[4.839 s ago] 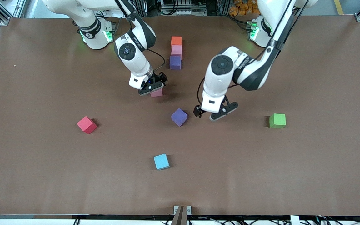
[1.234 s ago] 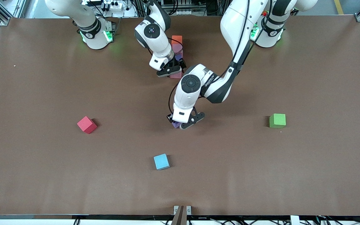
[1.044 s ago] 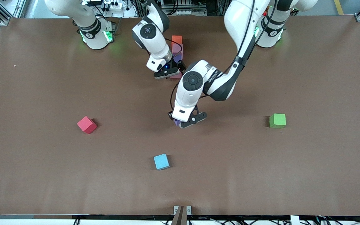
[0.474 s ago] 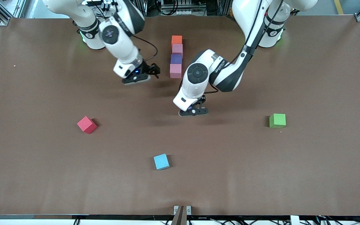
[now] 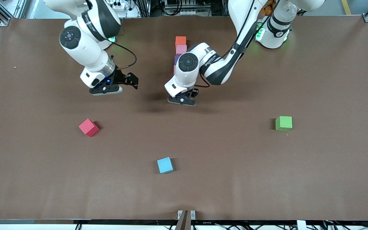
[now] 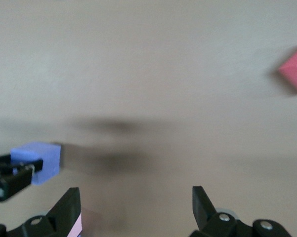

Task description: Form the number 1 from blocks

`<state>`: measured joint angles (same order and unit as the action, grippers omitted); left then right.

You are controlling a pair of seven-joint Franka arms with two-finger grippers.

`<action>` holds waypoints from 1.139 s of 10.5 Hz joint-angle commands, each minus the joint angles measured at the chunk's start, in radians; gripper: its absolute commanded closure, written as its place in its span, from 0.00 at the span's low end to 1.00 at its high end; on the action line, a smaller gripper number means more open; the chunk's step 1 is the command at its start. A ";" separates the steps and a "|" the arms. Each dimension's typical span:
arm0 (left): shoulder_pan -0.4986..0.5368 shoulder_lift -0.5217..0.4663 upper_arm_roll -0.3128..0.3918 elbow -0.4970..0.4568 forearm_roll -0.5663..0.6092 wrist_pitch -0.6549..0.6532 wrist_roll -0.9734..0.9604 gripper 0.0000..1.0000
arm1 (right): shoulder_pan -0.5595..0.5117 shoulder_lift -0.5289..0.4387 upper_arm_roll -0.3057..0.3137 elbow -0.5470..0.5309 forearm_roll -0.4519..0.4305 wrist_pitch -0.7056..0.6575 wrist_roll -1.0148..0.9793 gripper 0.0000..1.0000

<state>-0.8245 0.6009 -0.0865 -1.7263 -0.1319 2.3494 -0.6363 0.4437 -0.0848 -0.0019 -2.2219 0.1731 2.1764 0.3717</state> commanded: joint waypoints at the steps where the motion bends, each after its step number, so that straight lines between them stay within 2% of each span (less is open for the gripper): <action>1: -0.001 -0.023 -0.036 -0.087 0.018 0.094 -0.002 1.00 | -0.043 0.017 -0.016 0.151 -0.064 -0.166 0.052 0.00; 3: 0.001 -0.023 -0.064 -0.095 0.018 0.097 -0.077 1.00 | -0.071 0.026 -0.026 0.232 -0.099 -0.222 0.046 0.00; 5: 0.002 -0.026 -0.078 -0.102 0.018 0.097 -0.124 1.00 | -0.076 0.065 -0.050 0.367 -0.203 -0.338 0.047 0.00; 8: 0.011 -0.027 -0.102 -0.122 0.018 0.097 -0.175 1.00 | -0.077 0.121 -0.102 0.536 -0.224 -0.417 0.041 0.00; 12: 0.030 -0.033 -0.130 -0.145 0.018 0.097 -0.207 1.00 | -0.137 0.120 -0.112 0.570 -0.216 -0.426 -0.014 0.00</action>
<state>-0.8113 0.5974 -0.1942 -1.8259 -0.1319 2.4340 -0.8119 0.3294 0.0188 -0.1205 -1.6950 -0.0314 1.7750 0.3747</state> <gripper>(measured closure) 0.463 0.000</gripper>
